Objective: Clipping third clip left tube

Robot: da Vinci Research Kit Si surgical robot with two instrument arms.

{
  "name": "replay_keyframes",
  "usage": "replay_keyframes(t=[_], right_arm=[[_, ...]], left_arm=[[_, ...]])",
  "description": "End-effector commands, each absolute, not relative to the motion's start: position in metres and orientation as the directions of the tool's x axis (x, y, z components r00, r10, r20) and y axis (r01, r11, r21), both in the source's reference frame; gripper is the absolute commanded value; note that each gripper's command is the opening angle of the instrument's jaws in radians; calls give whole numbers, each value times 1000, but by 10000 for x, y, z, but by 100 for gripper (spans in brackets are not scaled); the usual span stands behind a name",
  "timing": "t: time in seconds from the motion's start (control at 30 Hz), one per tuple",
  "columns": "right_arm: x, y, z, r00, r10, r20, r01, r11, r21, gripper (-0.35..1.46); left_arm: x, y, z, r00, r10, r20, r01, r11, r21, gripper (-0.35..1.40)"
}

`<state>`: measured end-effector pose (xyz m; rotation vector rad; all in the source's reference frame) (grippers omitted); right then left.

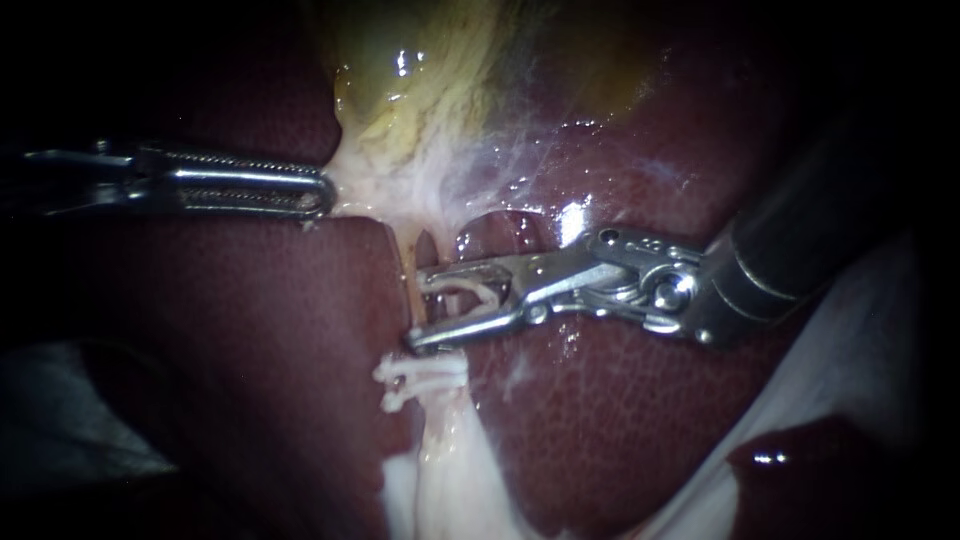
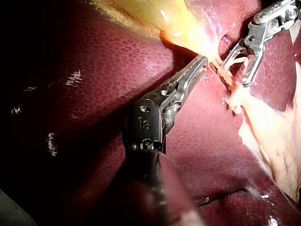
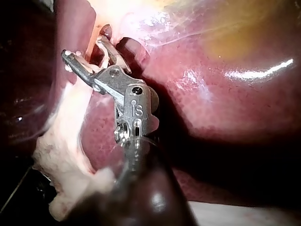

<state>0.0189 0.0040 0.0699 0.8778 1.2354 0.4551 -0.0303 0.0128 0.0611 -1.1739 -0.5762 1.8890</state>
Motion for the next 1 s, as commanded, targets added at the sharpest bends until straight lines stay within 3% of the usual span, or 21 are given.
replay_keyframes(t=[0.03,1.0], right_arm=[[190,39,699,296,727,-619,155,603,782,47],[184,52,658,193,768,-610,267,557,786,48]], left_arm=[[-303,128,611,-230,828,-512,-402,-560,-725,-35],[-303,128,611,-230,828,-512,-401,-560,-725,-35]])
